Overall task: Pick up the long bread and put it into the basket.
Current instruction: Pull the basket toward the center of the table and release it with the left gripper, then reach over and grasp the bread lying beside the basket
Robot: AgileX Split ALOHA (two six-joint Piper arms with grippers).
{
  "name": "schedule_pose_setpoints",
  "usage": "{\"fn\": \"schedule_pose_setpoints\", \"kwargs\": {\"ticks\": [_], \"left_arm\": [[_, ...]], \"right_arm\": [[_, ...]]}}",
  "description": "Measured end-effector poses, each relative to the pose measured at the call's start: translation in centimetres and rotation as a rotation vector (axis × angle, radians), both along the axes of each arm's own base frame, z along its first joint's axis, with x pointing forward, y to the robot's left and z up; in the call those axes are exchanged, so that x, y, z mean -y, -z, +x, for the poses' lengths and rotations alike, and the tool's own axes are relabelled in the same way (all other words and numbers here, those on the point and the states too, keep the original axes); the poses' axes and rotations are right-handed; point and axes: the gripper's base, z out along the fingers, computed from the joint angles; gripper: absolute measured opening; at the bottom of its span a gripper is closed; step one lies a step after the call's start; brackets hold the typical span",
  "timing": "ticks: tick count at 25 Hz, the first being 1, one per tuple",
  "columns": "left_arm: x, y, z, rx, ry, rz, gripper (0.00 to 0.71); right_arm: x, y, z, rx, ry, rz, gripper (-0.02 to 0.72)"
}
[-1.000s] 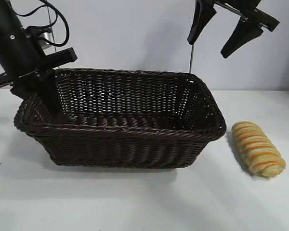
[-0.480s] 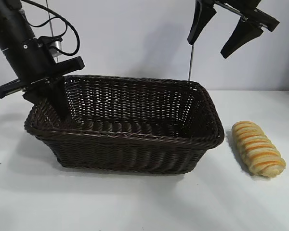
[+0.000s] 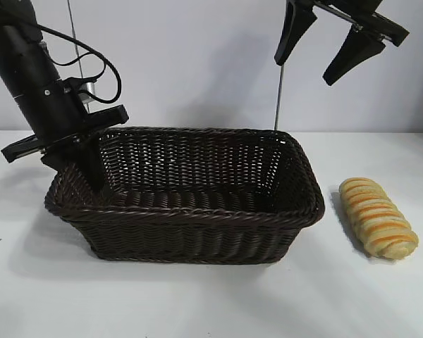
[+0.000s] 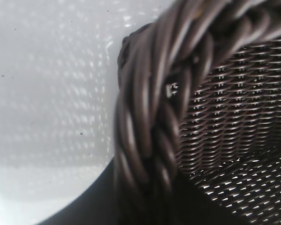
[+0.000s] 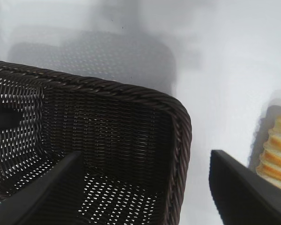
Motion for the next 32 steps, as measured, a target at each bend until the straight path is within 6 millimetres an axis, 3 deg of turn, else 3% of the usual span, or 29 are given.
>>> {"fn": "schedule_pose_setpoints", "kwargs": {"ticks": [5, 8, 20, 32], "left_arm": [[0.0, 0.0, 0.0, 0.005, 0.013, -0.005, 0.357], [0.1, 0.0, 0.0, 0.005, 0.015, -0.007, 0.426], [0.0, -0.5, -0.2, -0.004, 0.029, -0.005, 0.481], [-0.6, -8.1, -1.7, 0.162, 0.048, -0.015, 0.484]], "right_arm": [[0.0, 0.0, 0.0, 0.0, 0.0, 0.0, 0.538], [0.0, 0.0, 0.0, 0.0, 0.0, 0.0, 0.538], [0.0, 0.0, 0.0, 0.0, 0.0, 0.0, 0.538], [0.0, 0.0, 0.0, 0.0, 0.0, 0.0, 0.538]]}}
